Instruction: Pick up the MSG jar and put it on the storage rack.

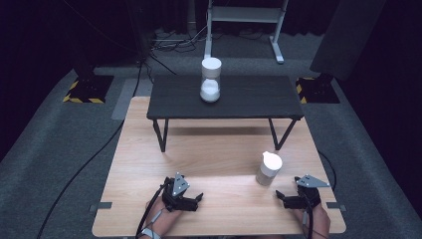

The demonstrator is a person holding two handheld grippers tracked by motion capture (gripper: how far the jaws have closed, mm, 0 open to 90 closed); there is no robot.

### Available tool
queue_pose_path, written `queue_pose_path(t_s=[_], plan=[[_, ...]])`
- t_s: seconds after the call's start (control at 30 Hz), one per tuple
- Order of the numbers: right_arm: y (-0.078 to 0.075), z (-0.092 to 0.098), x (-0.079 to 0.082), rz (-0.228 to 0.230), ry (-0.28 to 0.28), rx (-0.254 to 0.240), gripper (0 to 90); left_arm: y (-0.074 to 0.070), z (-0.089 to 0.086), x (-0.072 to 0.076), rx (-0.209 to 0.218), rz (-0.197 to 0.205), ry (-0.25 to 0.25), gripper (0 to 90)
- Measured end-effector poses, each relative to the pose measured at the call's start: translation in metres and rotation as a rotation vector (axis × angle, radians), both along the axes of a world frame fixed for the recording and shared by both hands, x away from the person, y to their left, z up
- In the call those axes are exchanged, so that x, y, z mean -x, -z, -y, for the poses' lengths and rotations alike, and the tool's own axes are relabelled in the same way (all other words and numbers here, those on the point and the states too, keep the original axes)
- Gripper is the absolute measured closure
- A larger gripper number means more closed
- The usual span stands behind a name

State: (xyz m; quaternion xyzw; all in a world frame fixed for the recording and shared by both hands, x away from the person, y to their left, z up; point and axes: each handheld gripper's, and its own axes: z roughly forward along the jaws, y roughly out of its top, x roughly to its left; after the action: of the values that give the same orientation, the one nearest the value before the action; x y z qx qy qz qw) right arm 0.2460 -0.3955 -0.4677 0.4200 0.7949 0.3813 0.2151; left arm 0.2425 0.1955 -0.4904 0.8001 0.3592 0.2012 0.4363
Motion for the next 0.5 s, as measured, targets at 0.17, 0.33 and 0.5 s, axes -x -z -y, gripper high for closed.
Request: queue_pose_path(t_s=[0.17, 0.33, 0.5], plan=[[0.0001, 0.0001, 0.0000, 0.000, -0.001, 0.000, 0.8, 0.0001, 0.0003, 0.0001, 0.001, -0.001, -0.002, 3.8], [0.0001, 0.0001, -0.0001, 0.000, -0.001, 0.000, 0.8, -0.0001, 0.0002, 0.0000, 0.000, -0.001, -0.001, 3.7], [0.0001, 0.0002, -0.0001, 0.000, -0.001, 0.000, 0.8, 0.0000, 0.0002, 0.0000, 0.000, -0.001, -0.001, 3.7]])
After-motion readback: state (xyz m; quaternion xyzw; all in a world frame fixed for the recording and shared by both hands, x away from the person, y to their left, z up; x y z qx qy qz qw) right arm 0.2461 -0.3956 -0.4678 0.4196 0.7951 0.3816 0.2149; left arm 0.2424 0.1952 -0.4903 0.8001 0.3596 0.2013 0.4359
